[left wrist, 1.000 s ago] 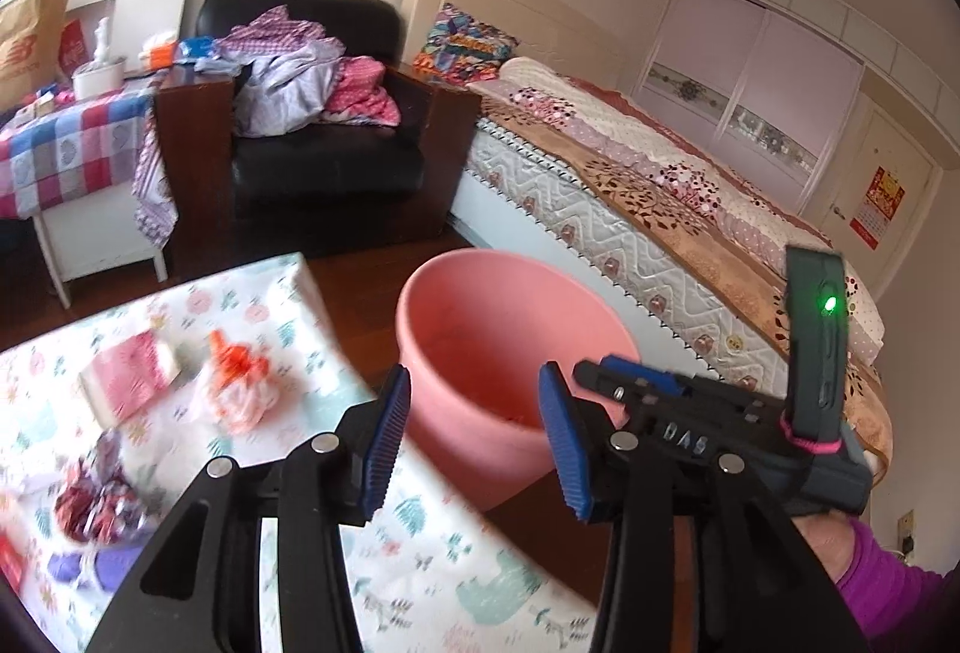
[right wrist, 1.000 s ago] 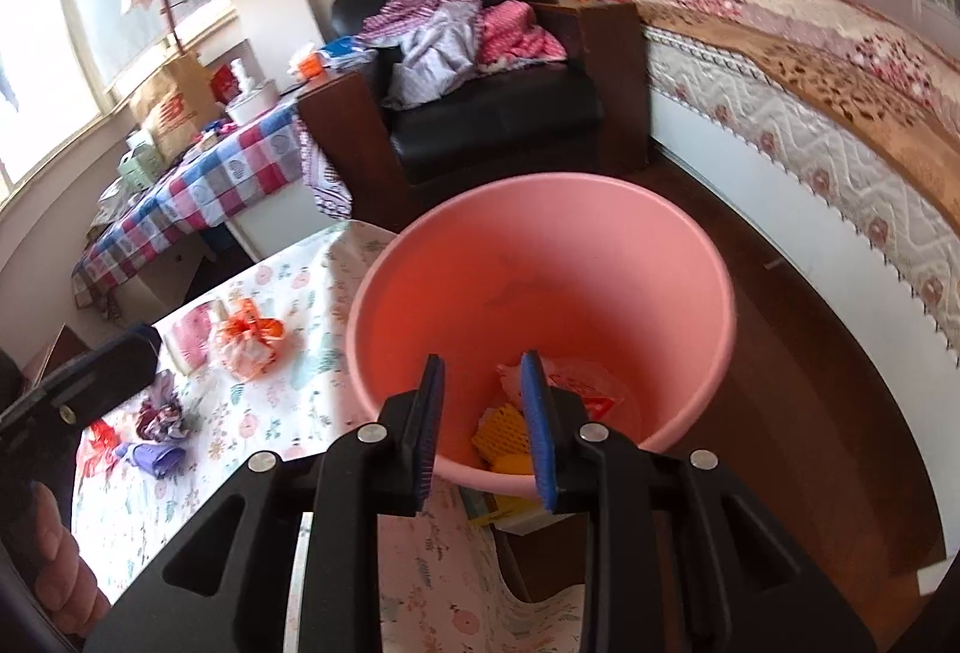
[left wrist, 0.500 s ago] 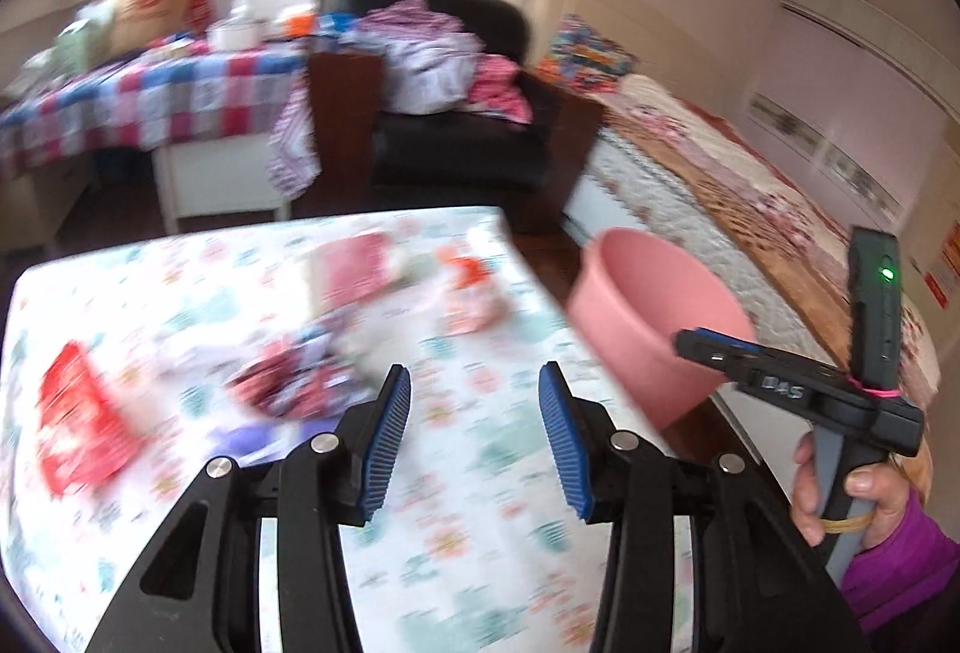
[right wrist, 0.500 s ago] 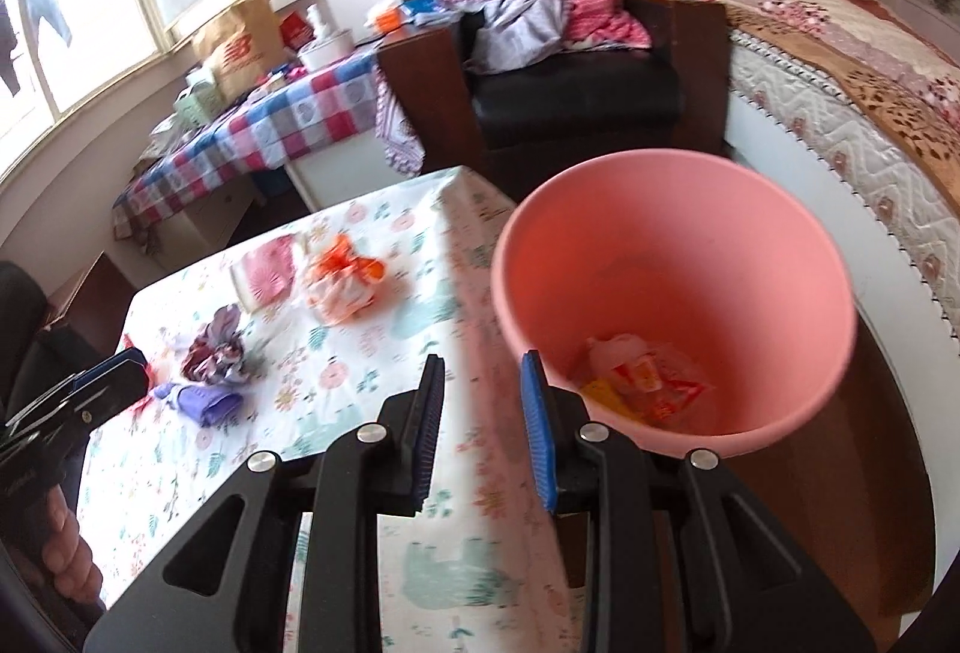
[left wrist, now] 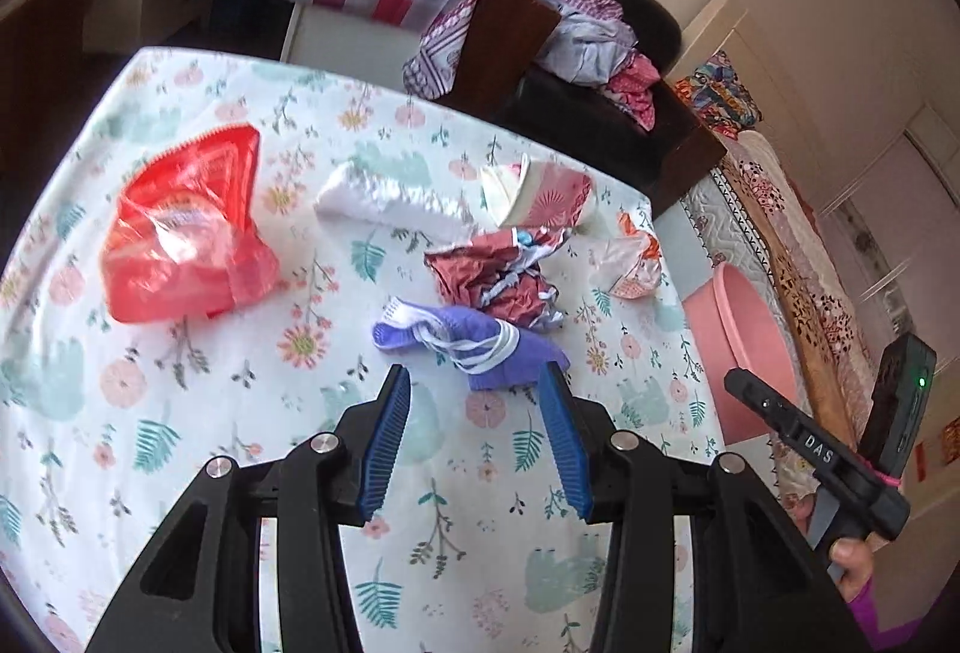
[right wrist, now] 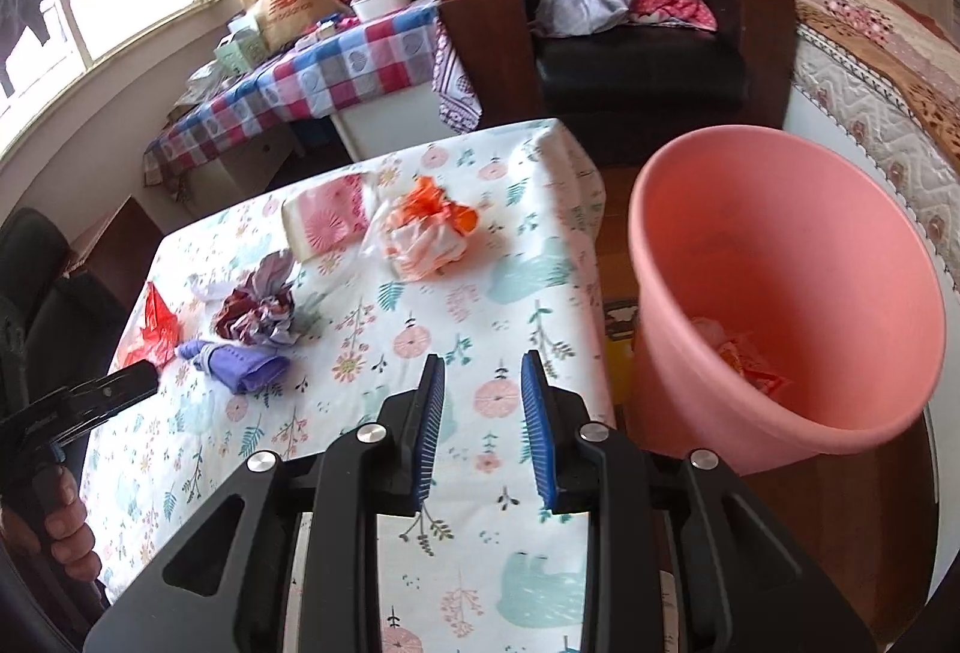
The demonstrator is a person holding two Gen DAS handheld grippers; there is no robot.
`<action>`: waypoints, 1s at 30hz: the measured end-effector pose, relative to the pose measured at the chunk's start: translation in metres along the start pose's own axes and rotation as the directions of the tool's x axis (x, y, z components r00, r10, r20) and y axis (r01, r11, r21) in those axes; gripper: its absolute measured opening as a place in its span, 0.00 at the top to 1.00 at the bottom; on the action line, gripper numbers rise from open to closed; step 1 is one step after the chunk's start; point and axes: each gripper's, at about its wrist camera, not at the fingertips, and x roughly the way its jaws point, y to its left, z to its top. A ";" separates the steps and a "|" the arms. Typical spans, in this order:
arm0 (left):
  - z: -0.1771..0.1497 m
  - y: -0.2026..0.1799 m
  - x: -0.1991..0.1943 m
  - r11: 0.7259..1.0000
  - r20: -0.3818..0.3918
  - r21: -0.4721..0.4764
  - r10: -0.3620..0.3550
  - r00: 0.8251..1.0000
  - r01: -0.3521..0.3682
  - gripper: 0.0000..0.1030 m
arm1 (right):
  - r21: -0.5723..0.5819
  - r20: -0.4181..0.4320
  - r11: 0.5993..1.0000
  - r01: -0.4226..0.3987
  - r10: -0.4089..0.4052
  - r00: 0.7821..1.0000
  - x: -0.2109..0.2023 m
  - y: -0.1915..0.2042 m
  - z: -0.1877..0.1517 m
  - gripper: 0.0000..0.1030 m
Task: Collect trash
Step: 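Grasp the purple-and-white cloth with the left tool, then grasp the crumpled red-silver wrapper with the right tool while the left tool holds the cloth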
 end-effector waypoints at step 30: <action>0.035 -0.005 0.042 0.985 -0.025 -0.160 0.060 0.998 -0.063 0.71 | -0.084 -0.037 0.990 -0.111 0.108 0.993 0.015 0.033 0.000 0.74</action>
